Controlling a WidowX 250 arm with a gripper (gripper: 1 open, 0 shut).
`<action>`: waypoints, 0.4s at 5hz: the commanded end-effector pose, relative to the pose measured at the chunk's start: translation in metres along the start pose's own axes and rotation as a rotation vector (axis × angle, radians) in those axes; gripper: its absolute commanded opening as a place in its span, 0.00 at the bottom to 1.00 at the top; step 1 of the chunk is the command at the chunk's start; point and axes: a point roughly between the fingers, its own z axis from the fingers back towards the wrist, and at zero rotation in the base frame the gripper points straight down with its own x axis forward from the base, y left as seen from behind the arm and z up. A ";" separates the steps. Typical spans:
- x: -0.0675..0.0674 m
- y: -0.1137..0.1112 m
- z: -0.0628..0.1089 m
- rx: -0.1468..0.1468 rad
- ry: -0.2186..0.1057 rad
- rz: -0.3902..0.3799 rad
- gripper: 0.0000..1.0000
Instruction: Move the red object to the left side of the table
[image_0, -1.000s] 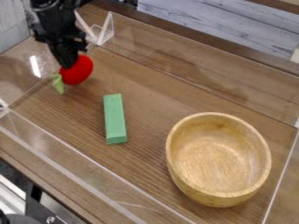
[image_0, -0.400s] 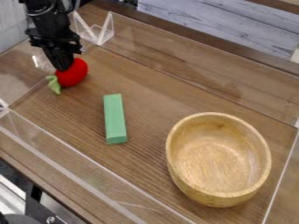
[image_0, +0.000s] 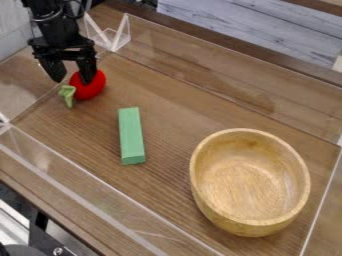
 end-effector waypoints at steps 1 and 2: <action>0.012 0.002 0.009 0.016 -0.043 -0.013 1.00; 0.014 -0.001 0.007 0.012 -0.041 -0.027 1.00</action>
